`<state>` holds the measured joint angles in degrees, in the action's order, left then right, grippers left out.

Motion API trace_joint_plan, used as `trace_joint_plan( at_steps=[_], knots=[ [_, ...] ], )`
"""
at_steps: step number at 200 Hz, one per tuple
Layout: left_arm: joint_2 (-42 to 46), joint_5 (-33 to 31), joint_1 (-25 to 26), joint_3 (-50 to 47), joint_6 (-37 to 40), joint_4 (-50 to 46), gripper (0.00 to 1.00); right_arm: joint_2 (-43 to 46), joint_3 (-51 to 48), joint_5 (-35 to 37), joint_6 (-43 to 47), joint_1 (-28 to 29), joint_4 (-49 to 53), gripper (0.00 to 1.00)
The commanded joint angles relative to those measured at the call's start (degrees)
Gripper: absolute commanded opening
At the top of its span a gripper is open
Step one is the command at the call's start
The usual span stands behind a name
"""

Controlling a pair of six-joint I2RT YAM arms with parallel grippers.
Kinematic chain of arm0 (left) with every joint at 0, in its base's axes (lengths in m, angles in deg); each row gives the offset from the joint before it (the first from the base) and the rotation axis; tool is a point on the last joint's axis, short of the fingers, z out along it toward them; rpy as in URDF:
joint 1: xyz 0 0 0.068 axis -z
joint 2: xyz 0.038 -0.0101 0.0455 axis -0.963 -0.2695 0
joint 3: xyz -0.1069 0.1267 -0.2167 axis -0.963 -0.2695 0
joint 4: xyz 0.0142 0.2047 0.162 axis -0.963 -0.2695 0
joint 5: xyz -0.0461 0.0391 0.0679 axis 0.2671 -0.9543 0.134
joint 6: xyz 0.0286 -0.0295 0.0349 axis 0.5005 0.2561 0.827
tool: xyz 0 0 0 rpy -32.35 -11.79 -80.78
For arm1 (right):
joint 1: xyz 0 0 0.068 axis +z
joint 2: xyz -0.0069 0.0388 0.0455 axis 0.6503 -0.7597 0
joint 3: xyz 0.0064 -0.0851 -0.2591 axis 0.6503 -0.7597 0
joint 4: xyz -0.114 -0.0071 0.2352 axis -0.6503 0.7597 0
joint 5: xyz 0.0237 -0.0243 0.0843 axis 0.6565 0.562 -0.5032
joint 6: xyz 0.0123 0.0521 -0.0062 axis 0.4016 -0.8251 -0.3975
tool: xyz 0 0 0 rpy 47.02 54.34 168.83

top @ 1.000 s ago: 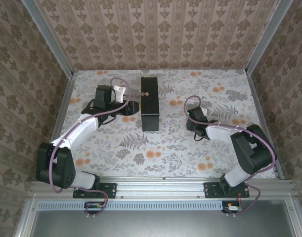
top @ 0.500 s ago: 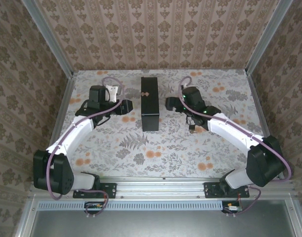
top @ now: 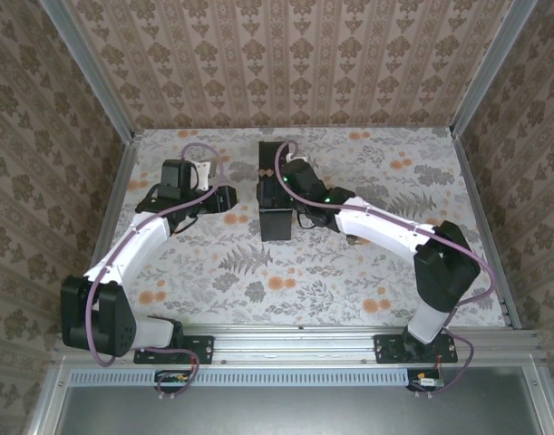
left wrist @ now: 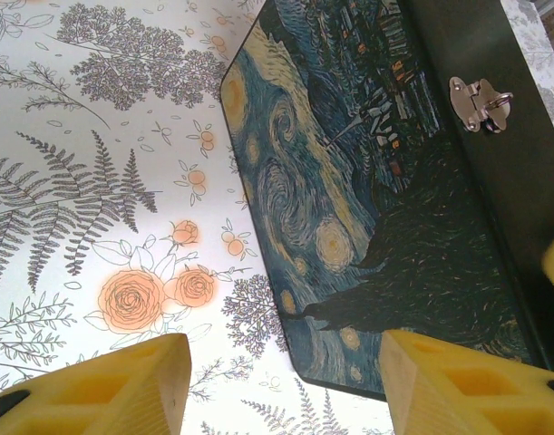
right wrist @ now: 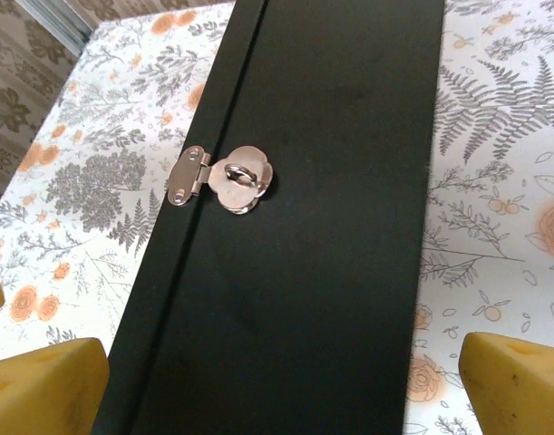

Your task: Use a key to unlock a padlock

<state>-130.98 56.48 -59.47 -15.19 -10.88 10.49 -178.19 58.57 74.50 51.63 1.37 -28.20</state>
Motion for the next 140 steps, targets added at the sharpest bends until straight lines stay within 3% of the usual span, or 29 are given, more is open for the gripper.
trace_joint_plan(
  at_steps=[1, 55, 97, 116, 140],
  knots=[
    [2.16, 0.17, -0.55, 0.08, 0.55, -1.82, 0.58, -2.9, 5.56, 2.69, -1.05, 1.08, 3.31, 1.0],
    [4.36, 0.5, -1.75, -0.35, 1.58, -2.91, 0.58, -10.09, 12.7, 6.72, 0.57, 3.11, 13.47, 1.0],
    [7.09, 0.34, -2.98, 0.24, 2.51, -4.87, 0.58, -11.19, 12.17, 9.51, 0.65, 3.31, 16.66, 0.93],
    [8.6, 0.16, -3.54, -0.24, 2.42, -4.86, 0.59, -8.61, 8.05, 7.84, -1.19, 2.77, 12.25, 0.85],
    [9.34, 0.33, -3.83, -0.46, 2.2, -4.77, 0.59, -3.61, -1.49, -0.03, -9.8, -0.23, 1.79, 0.81]
  ],
)
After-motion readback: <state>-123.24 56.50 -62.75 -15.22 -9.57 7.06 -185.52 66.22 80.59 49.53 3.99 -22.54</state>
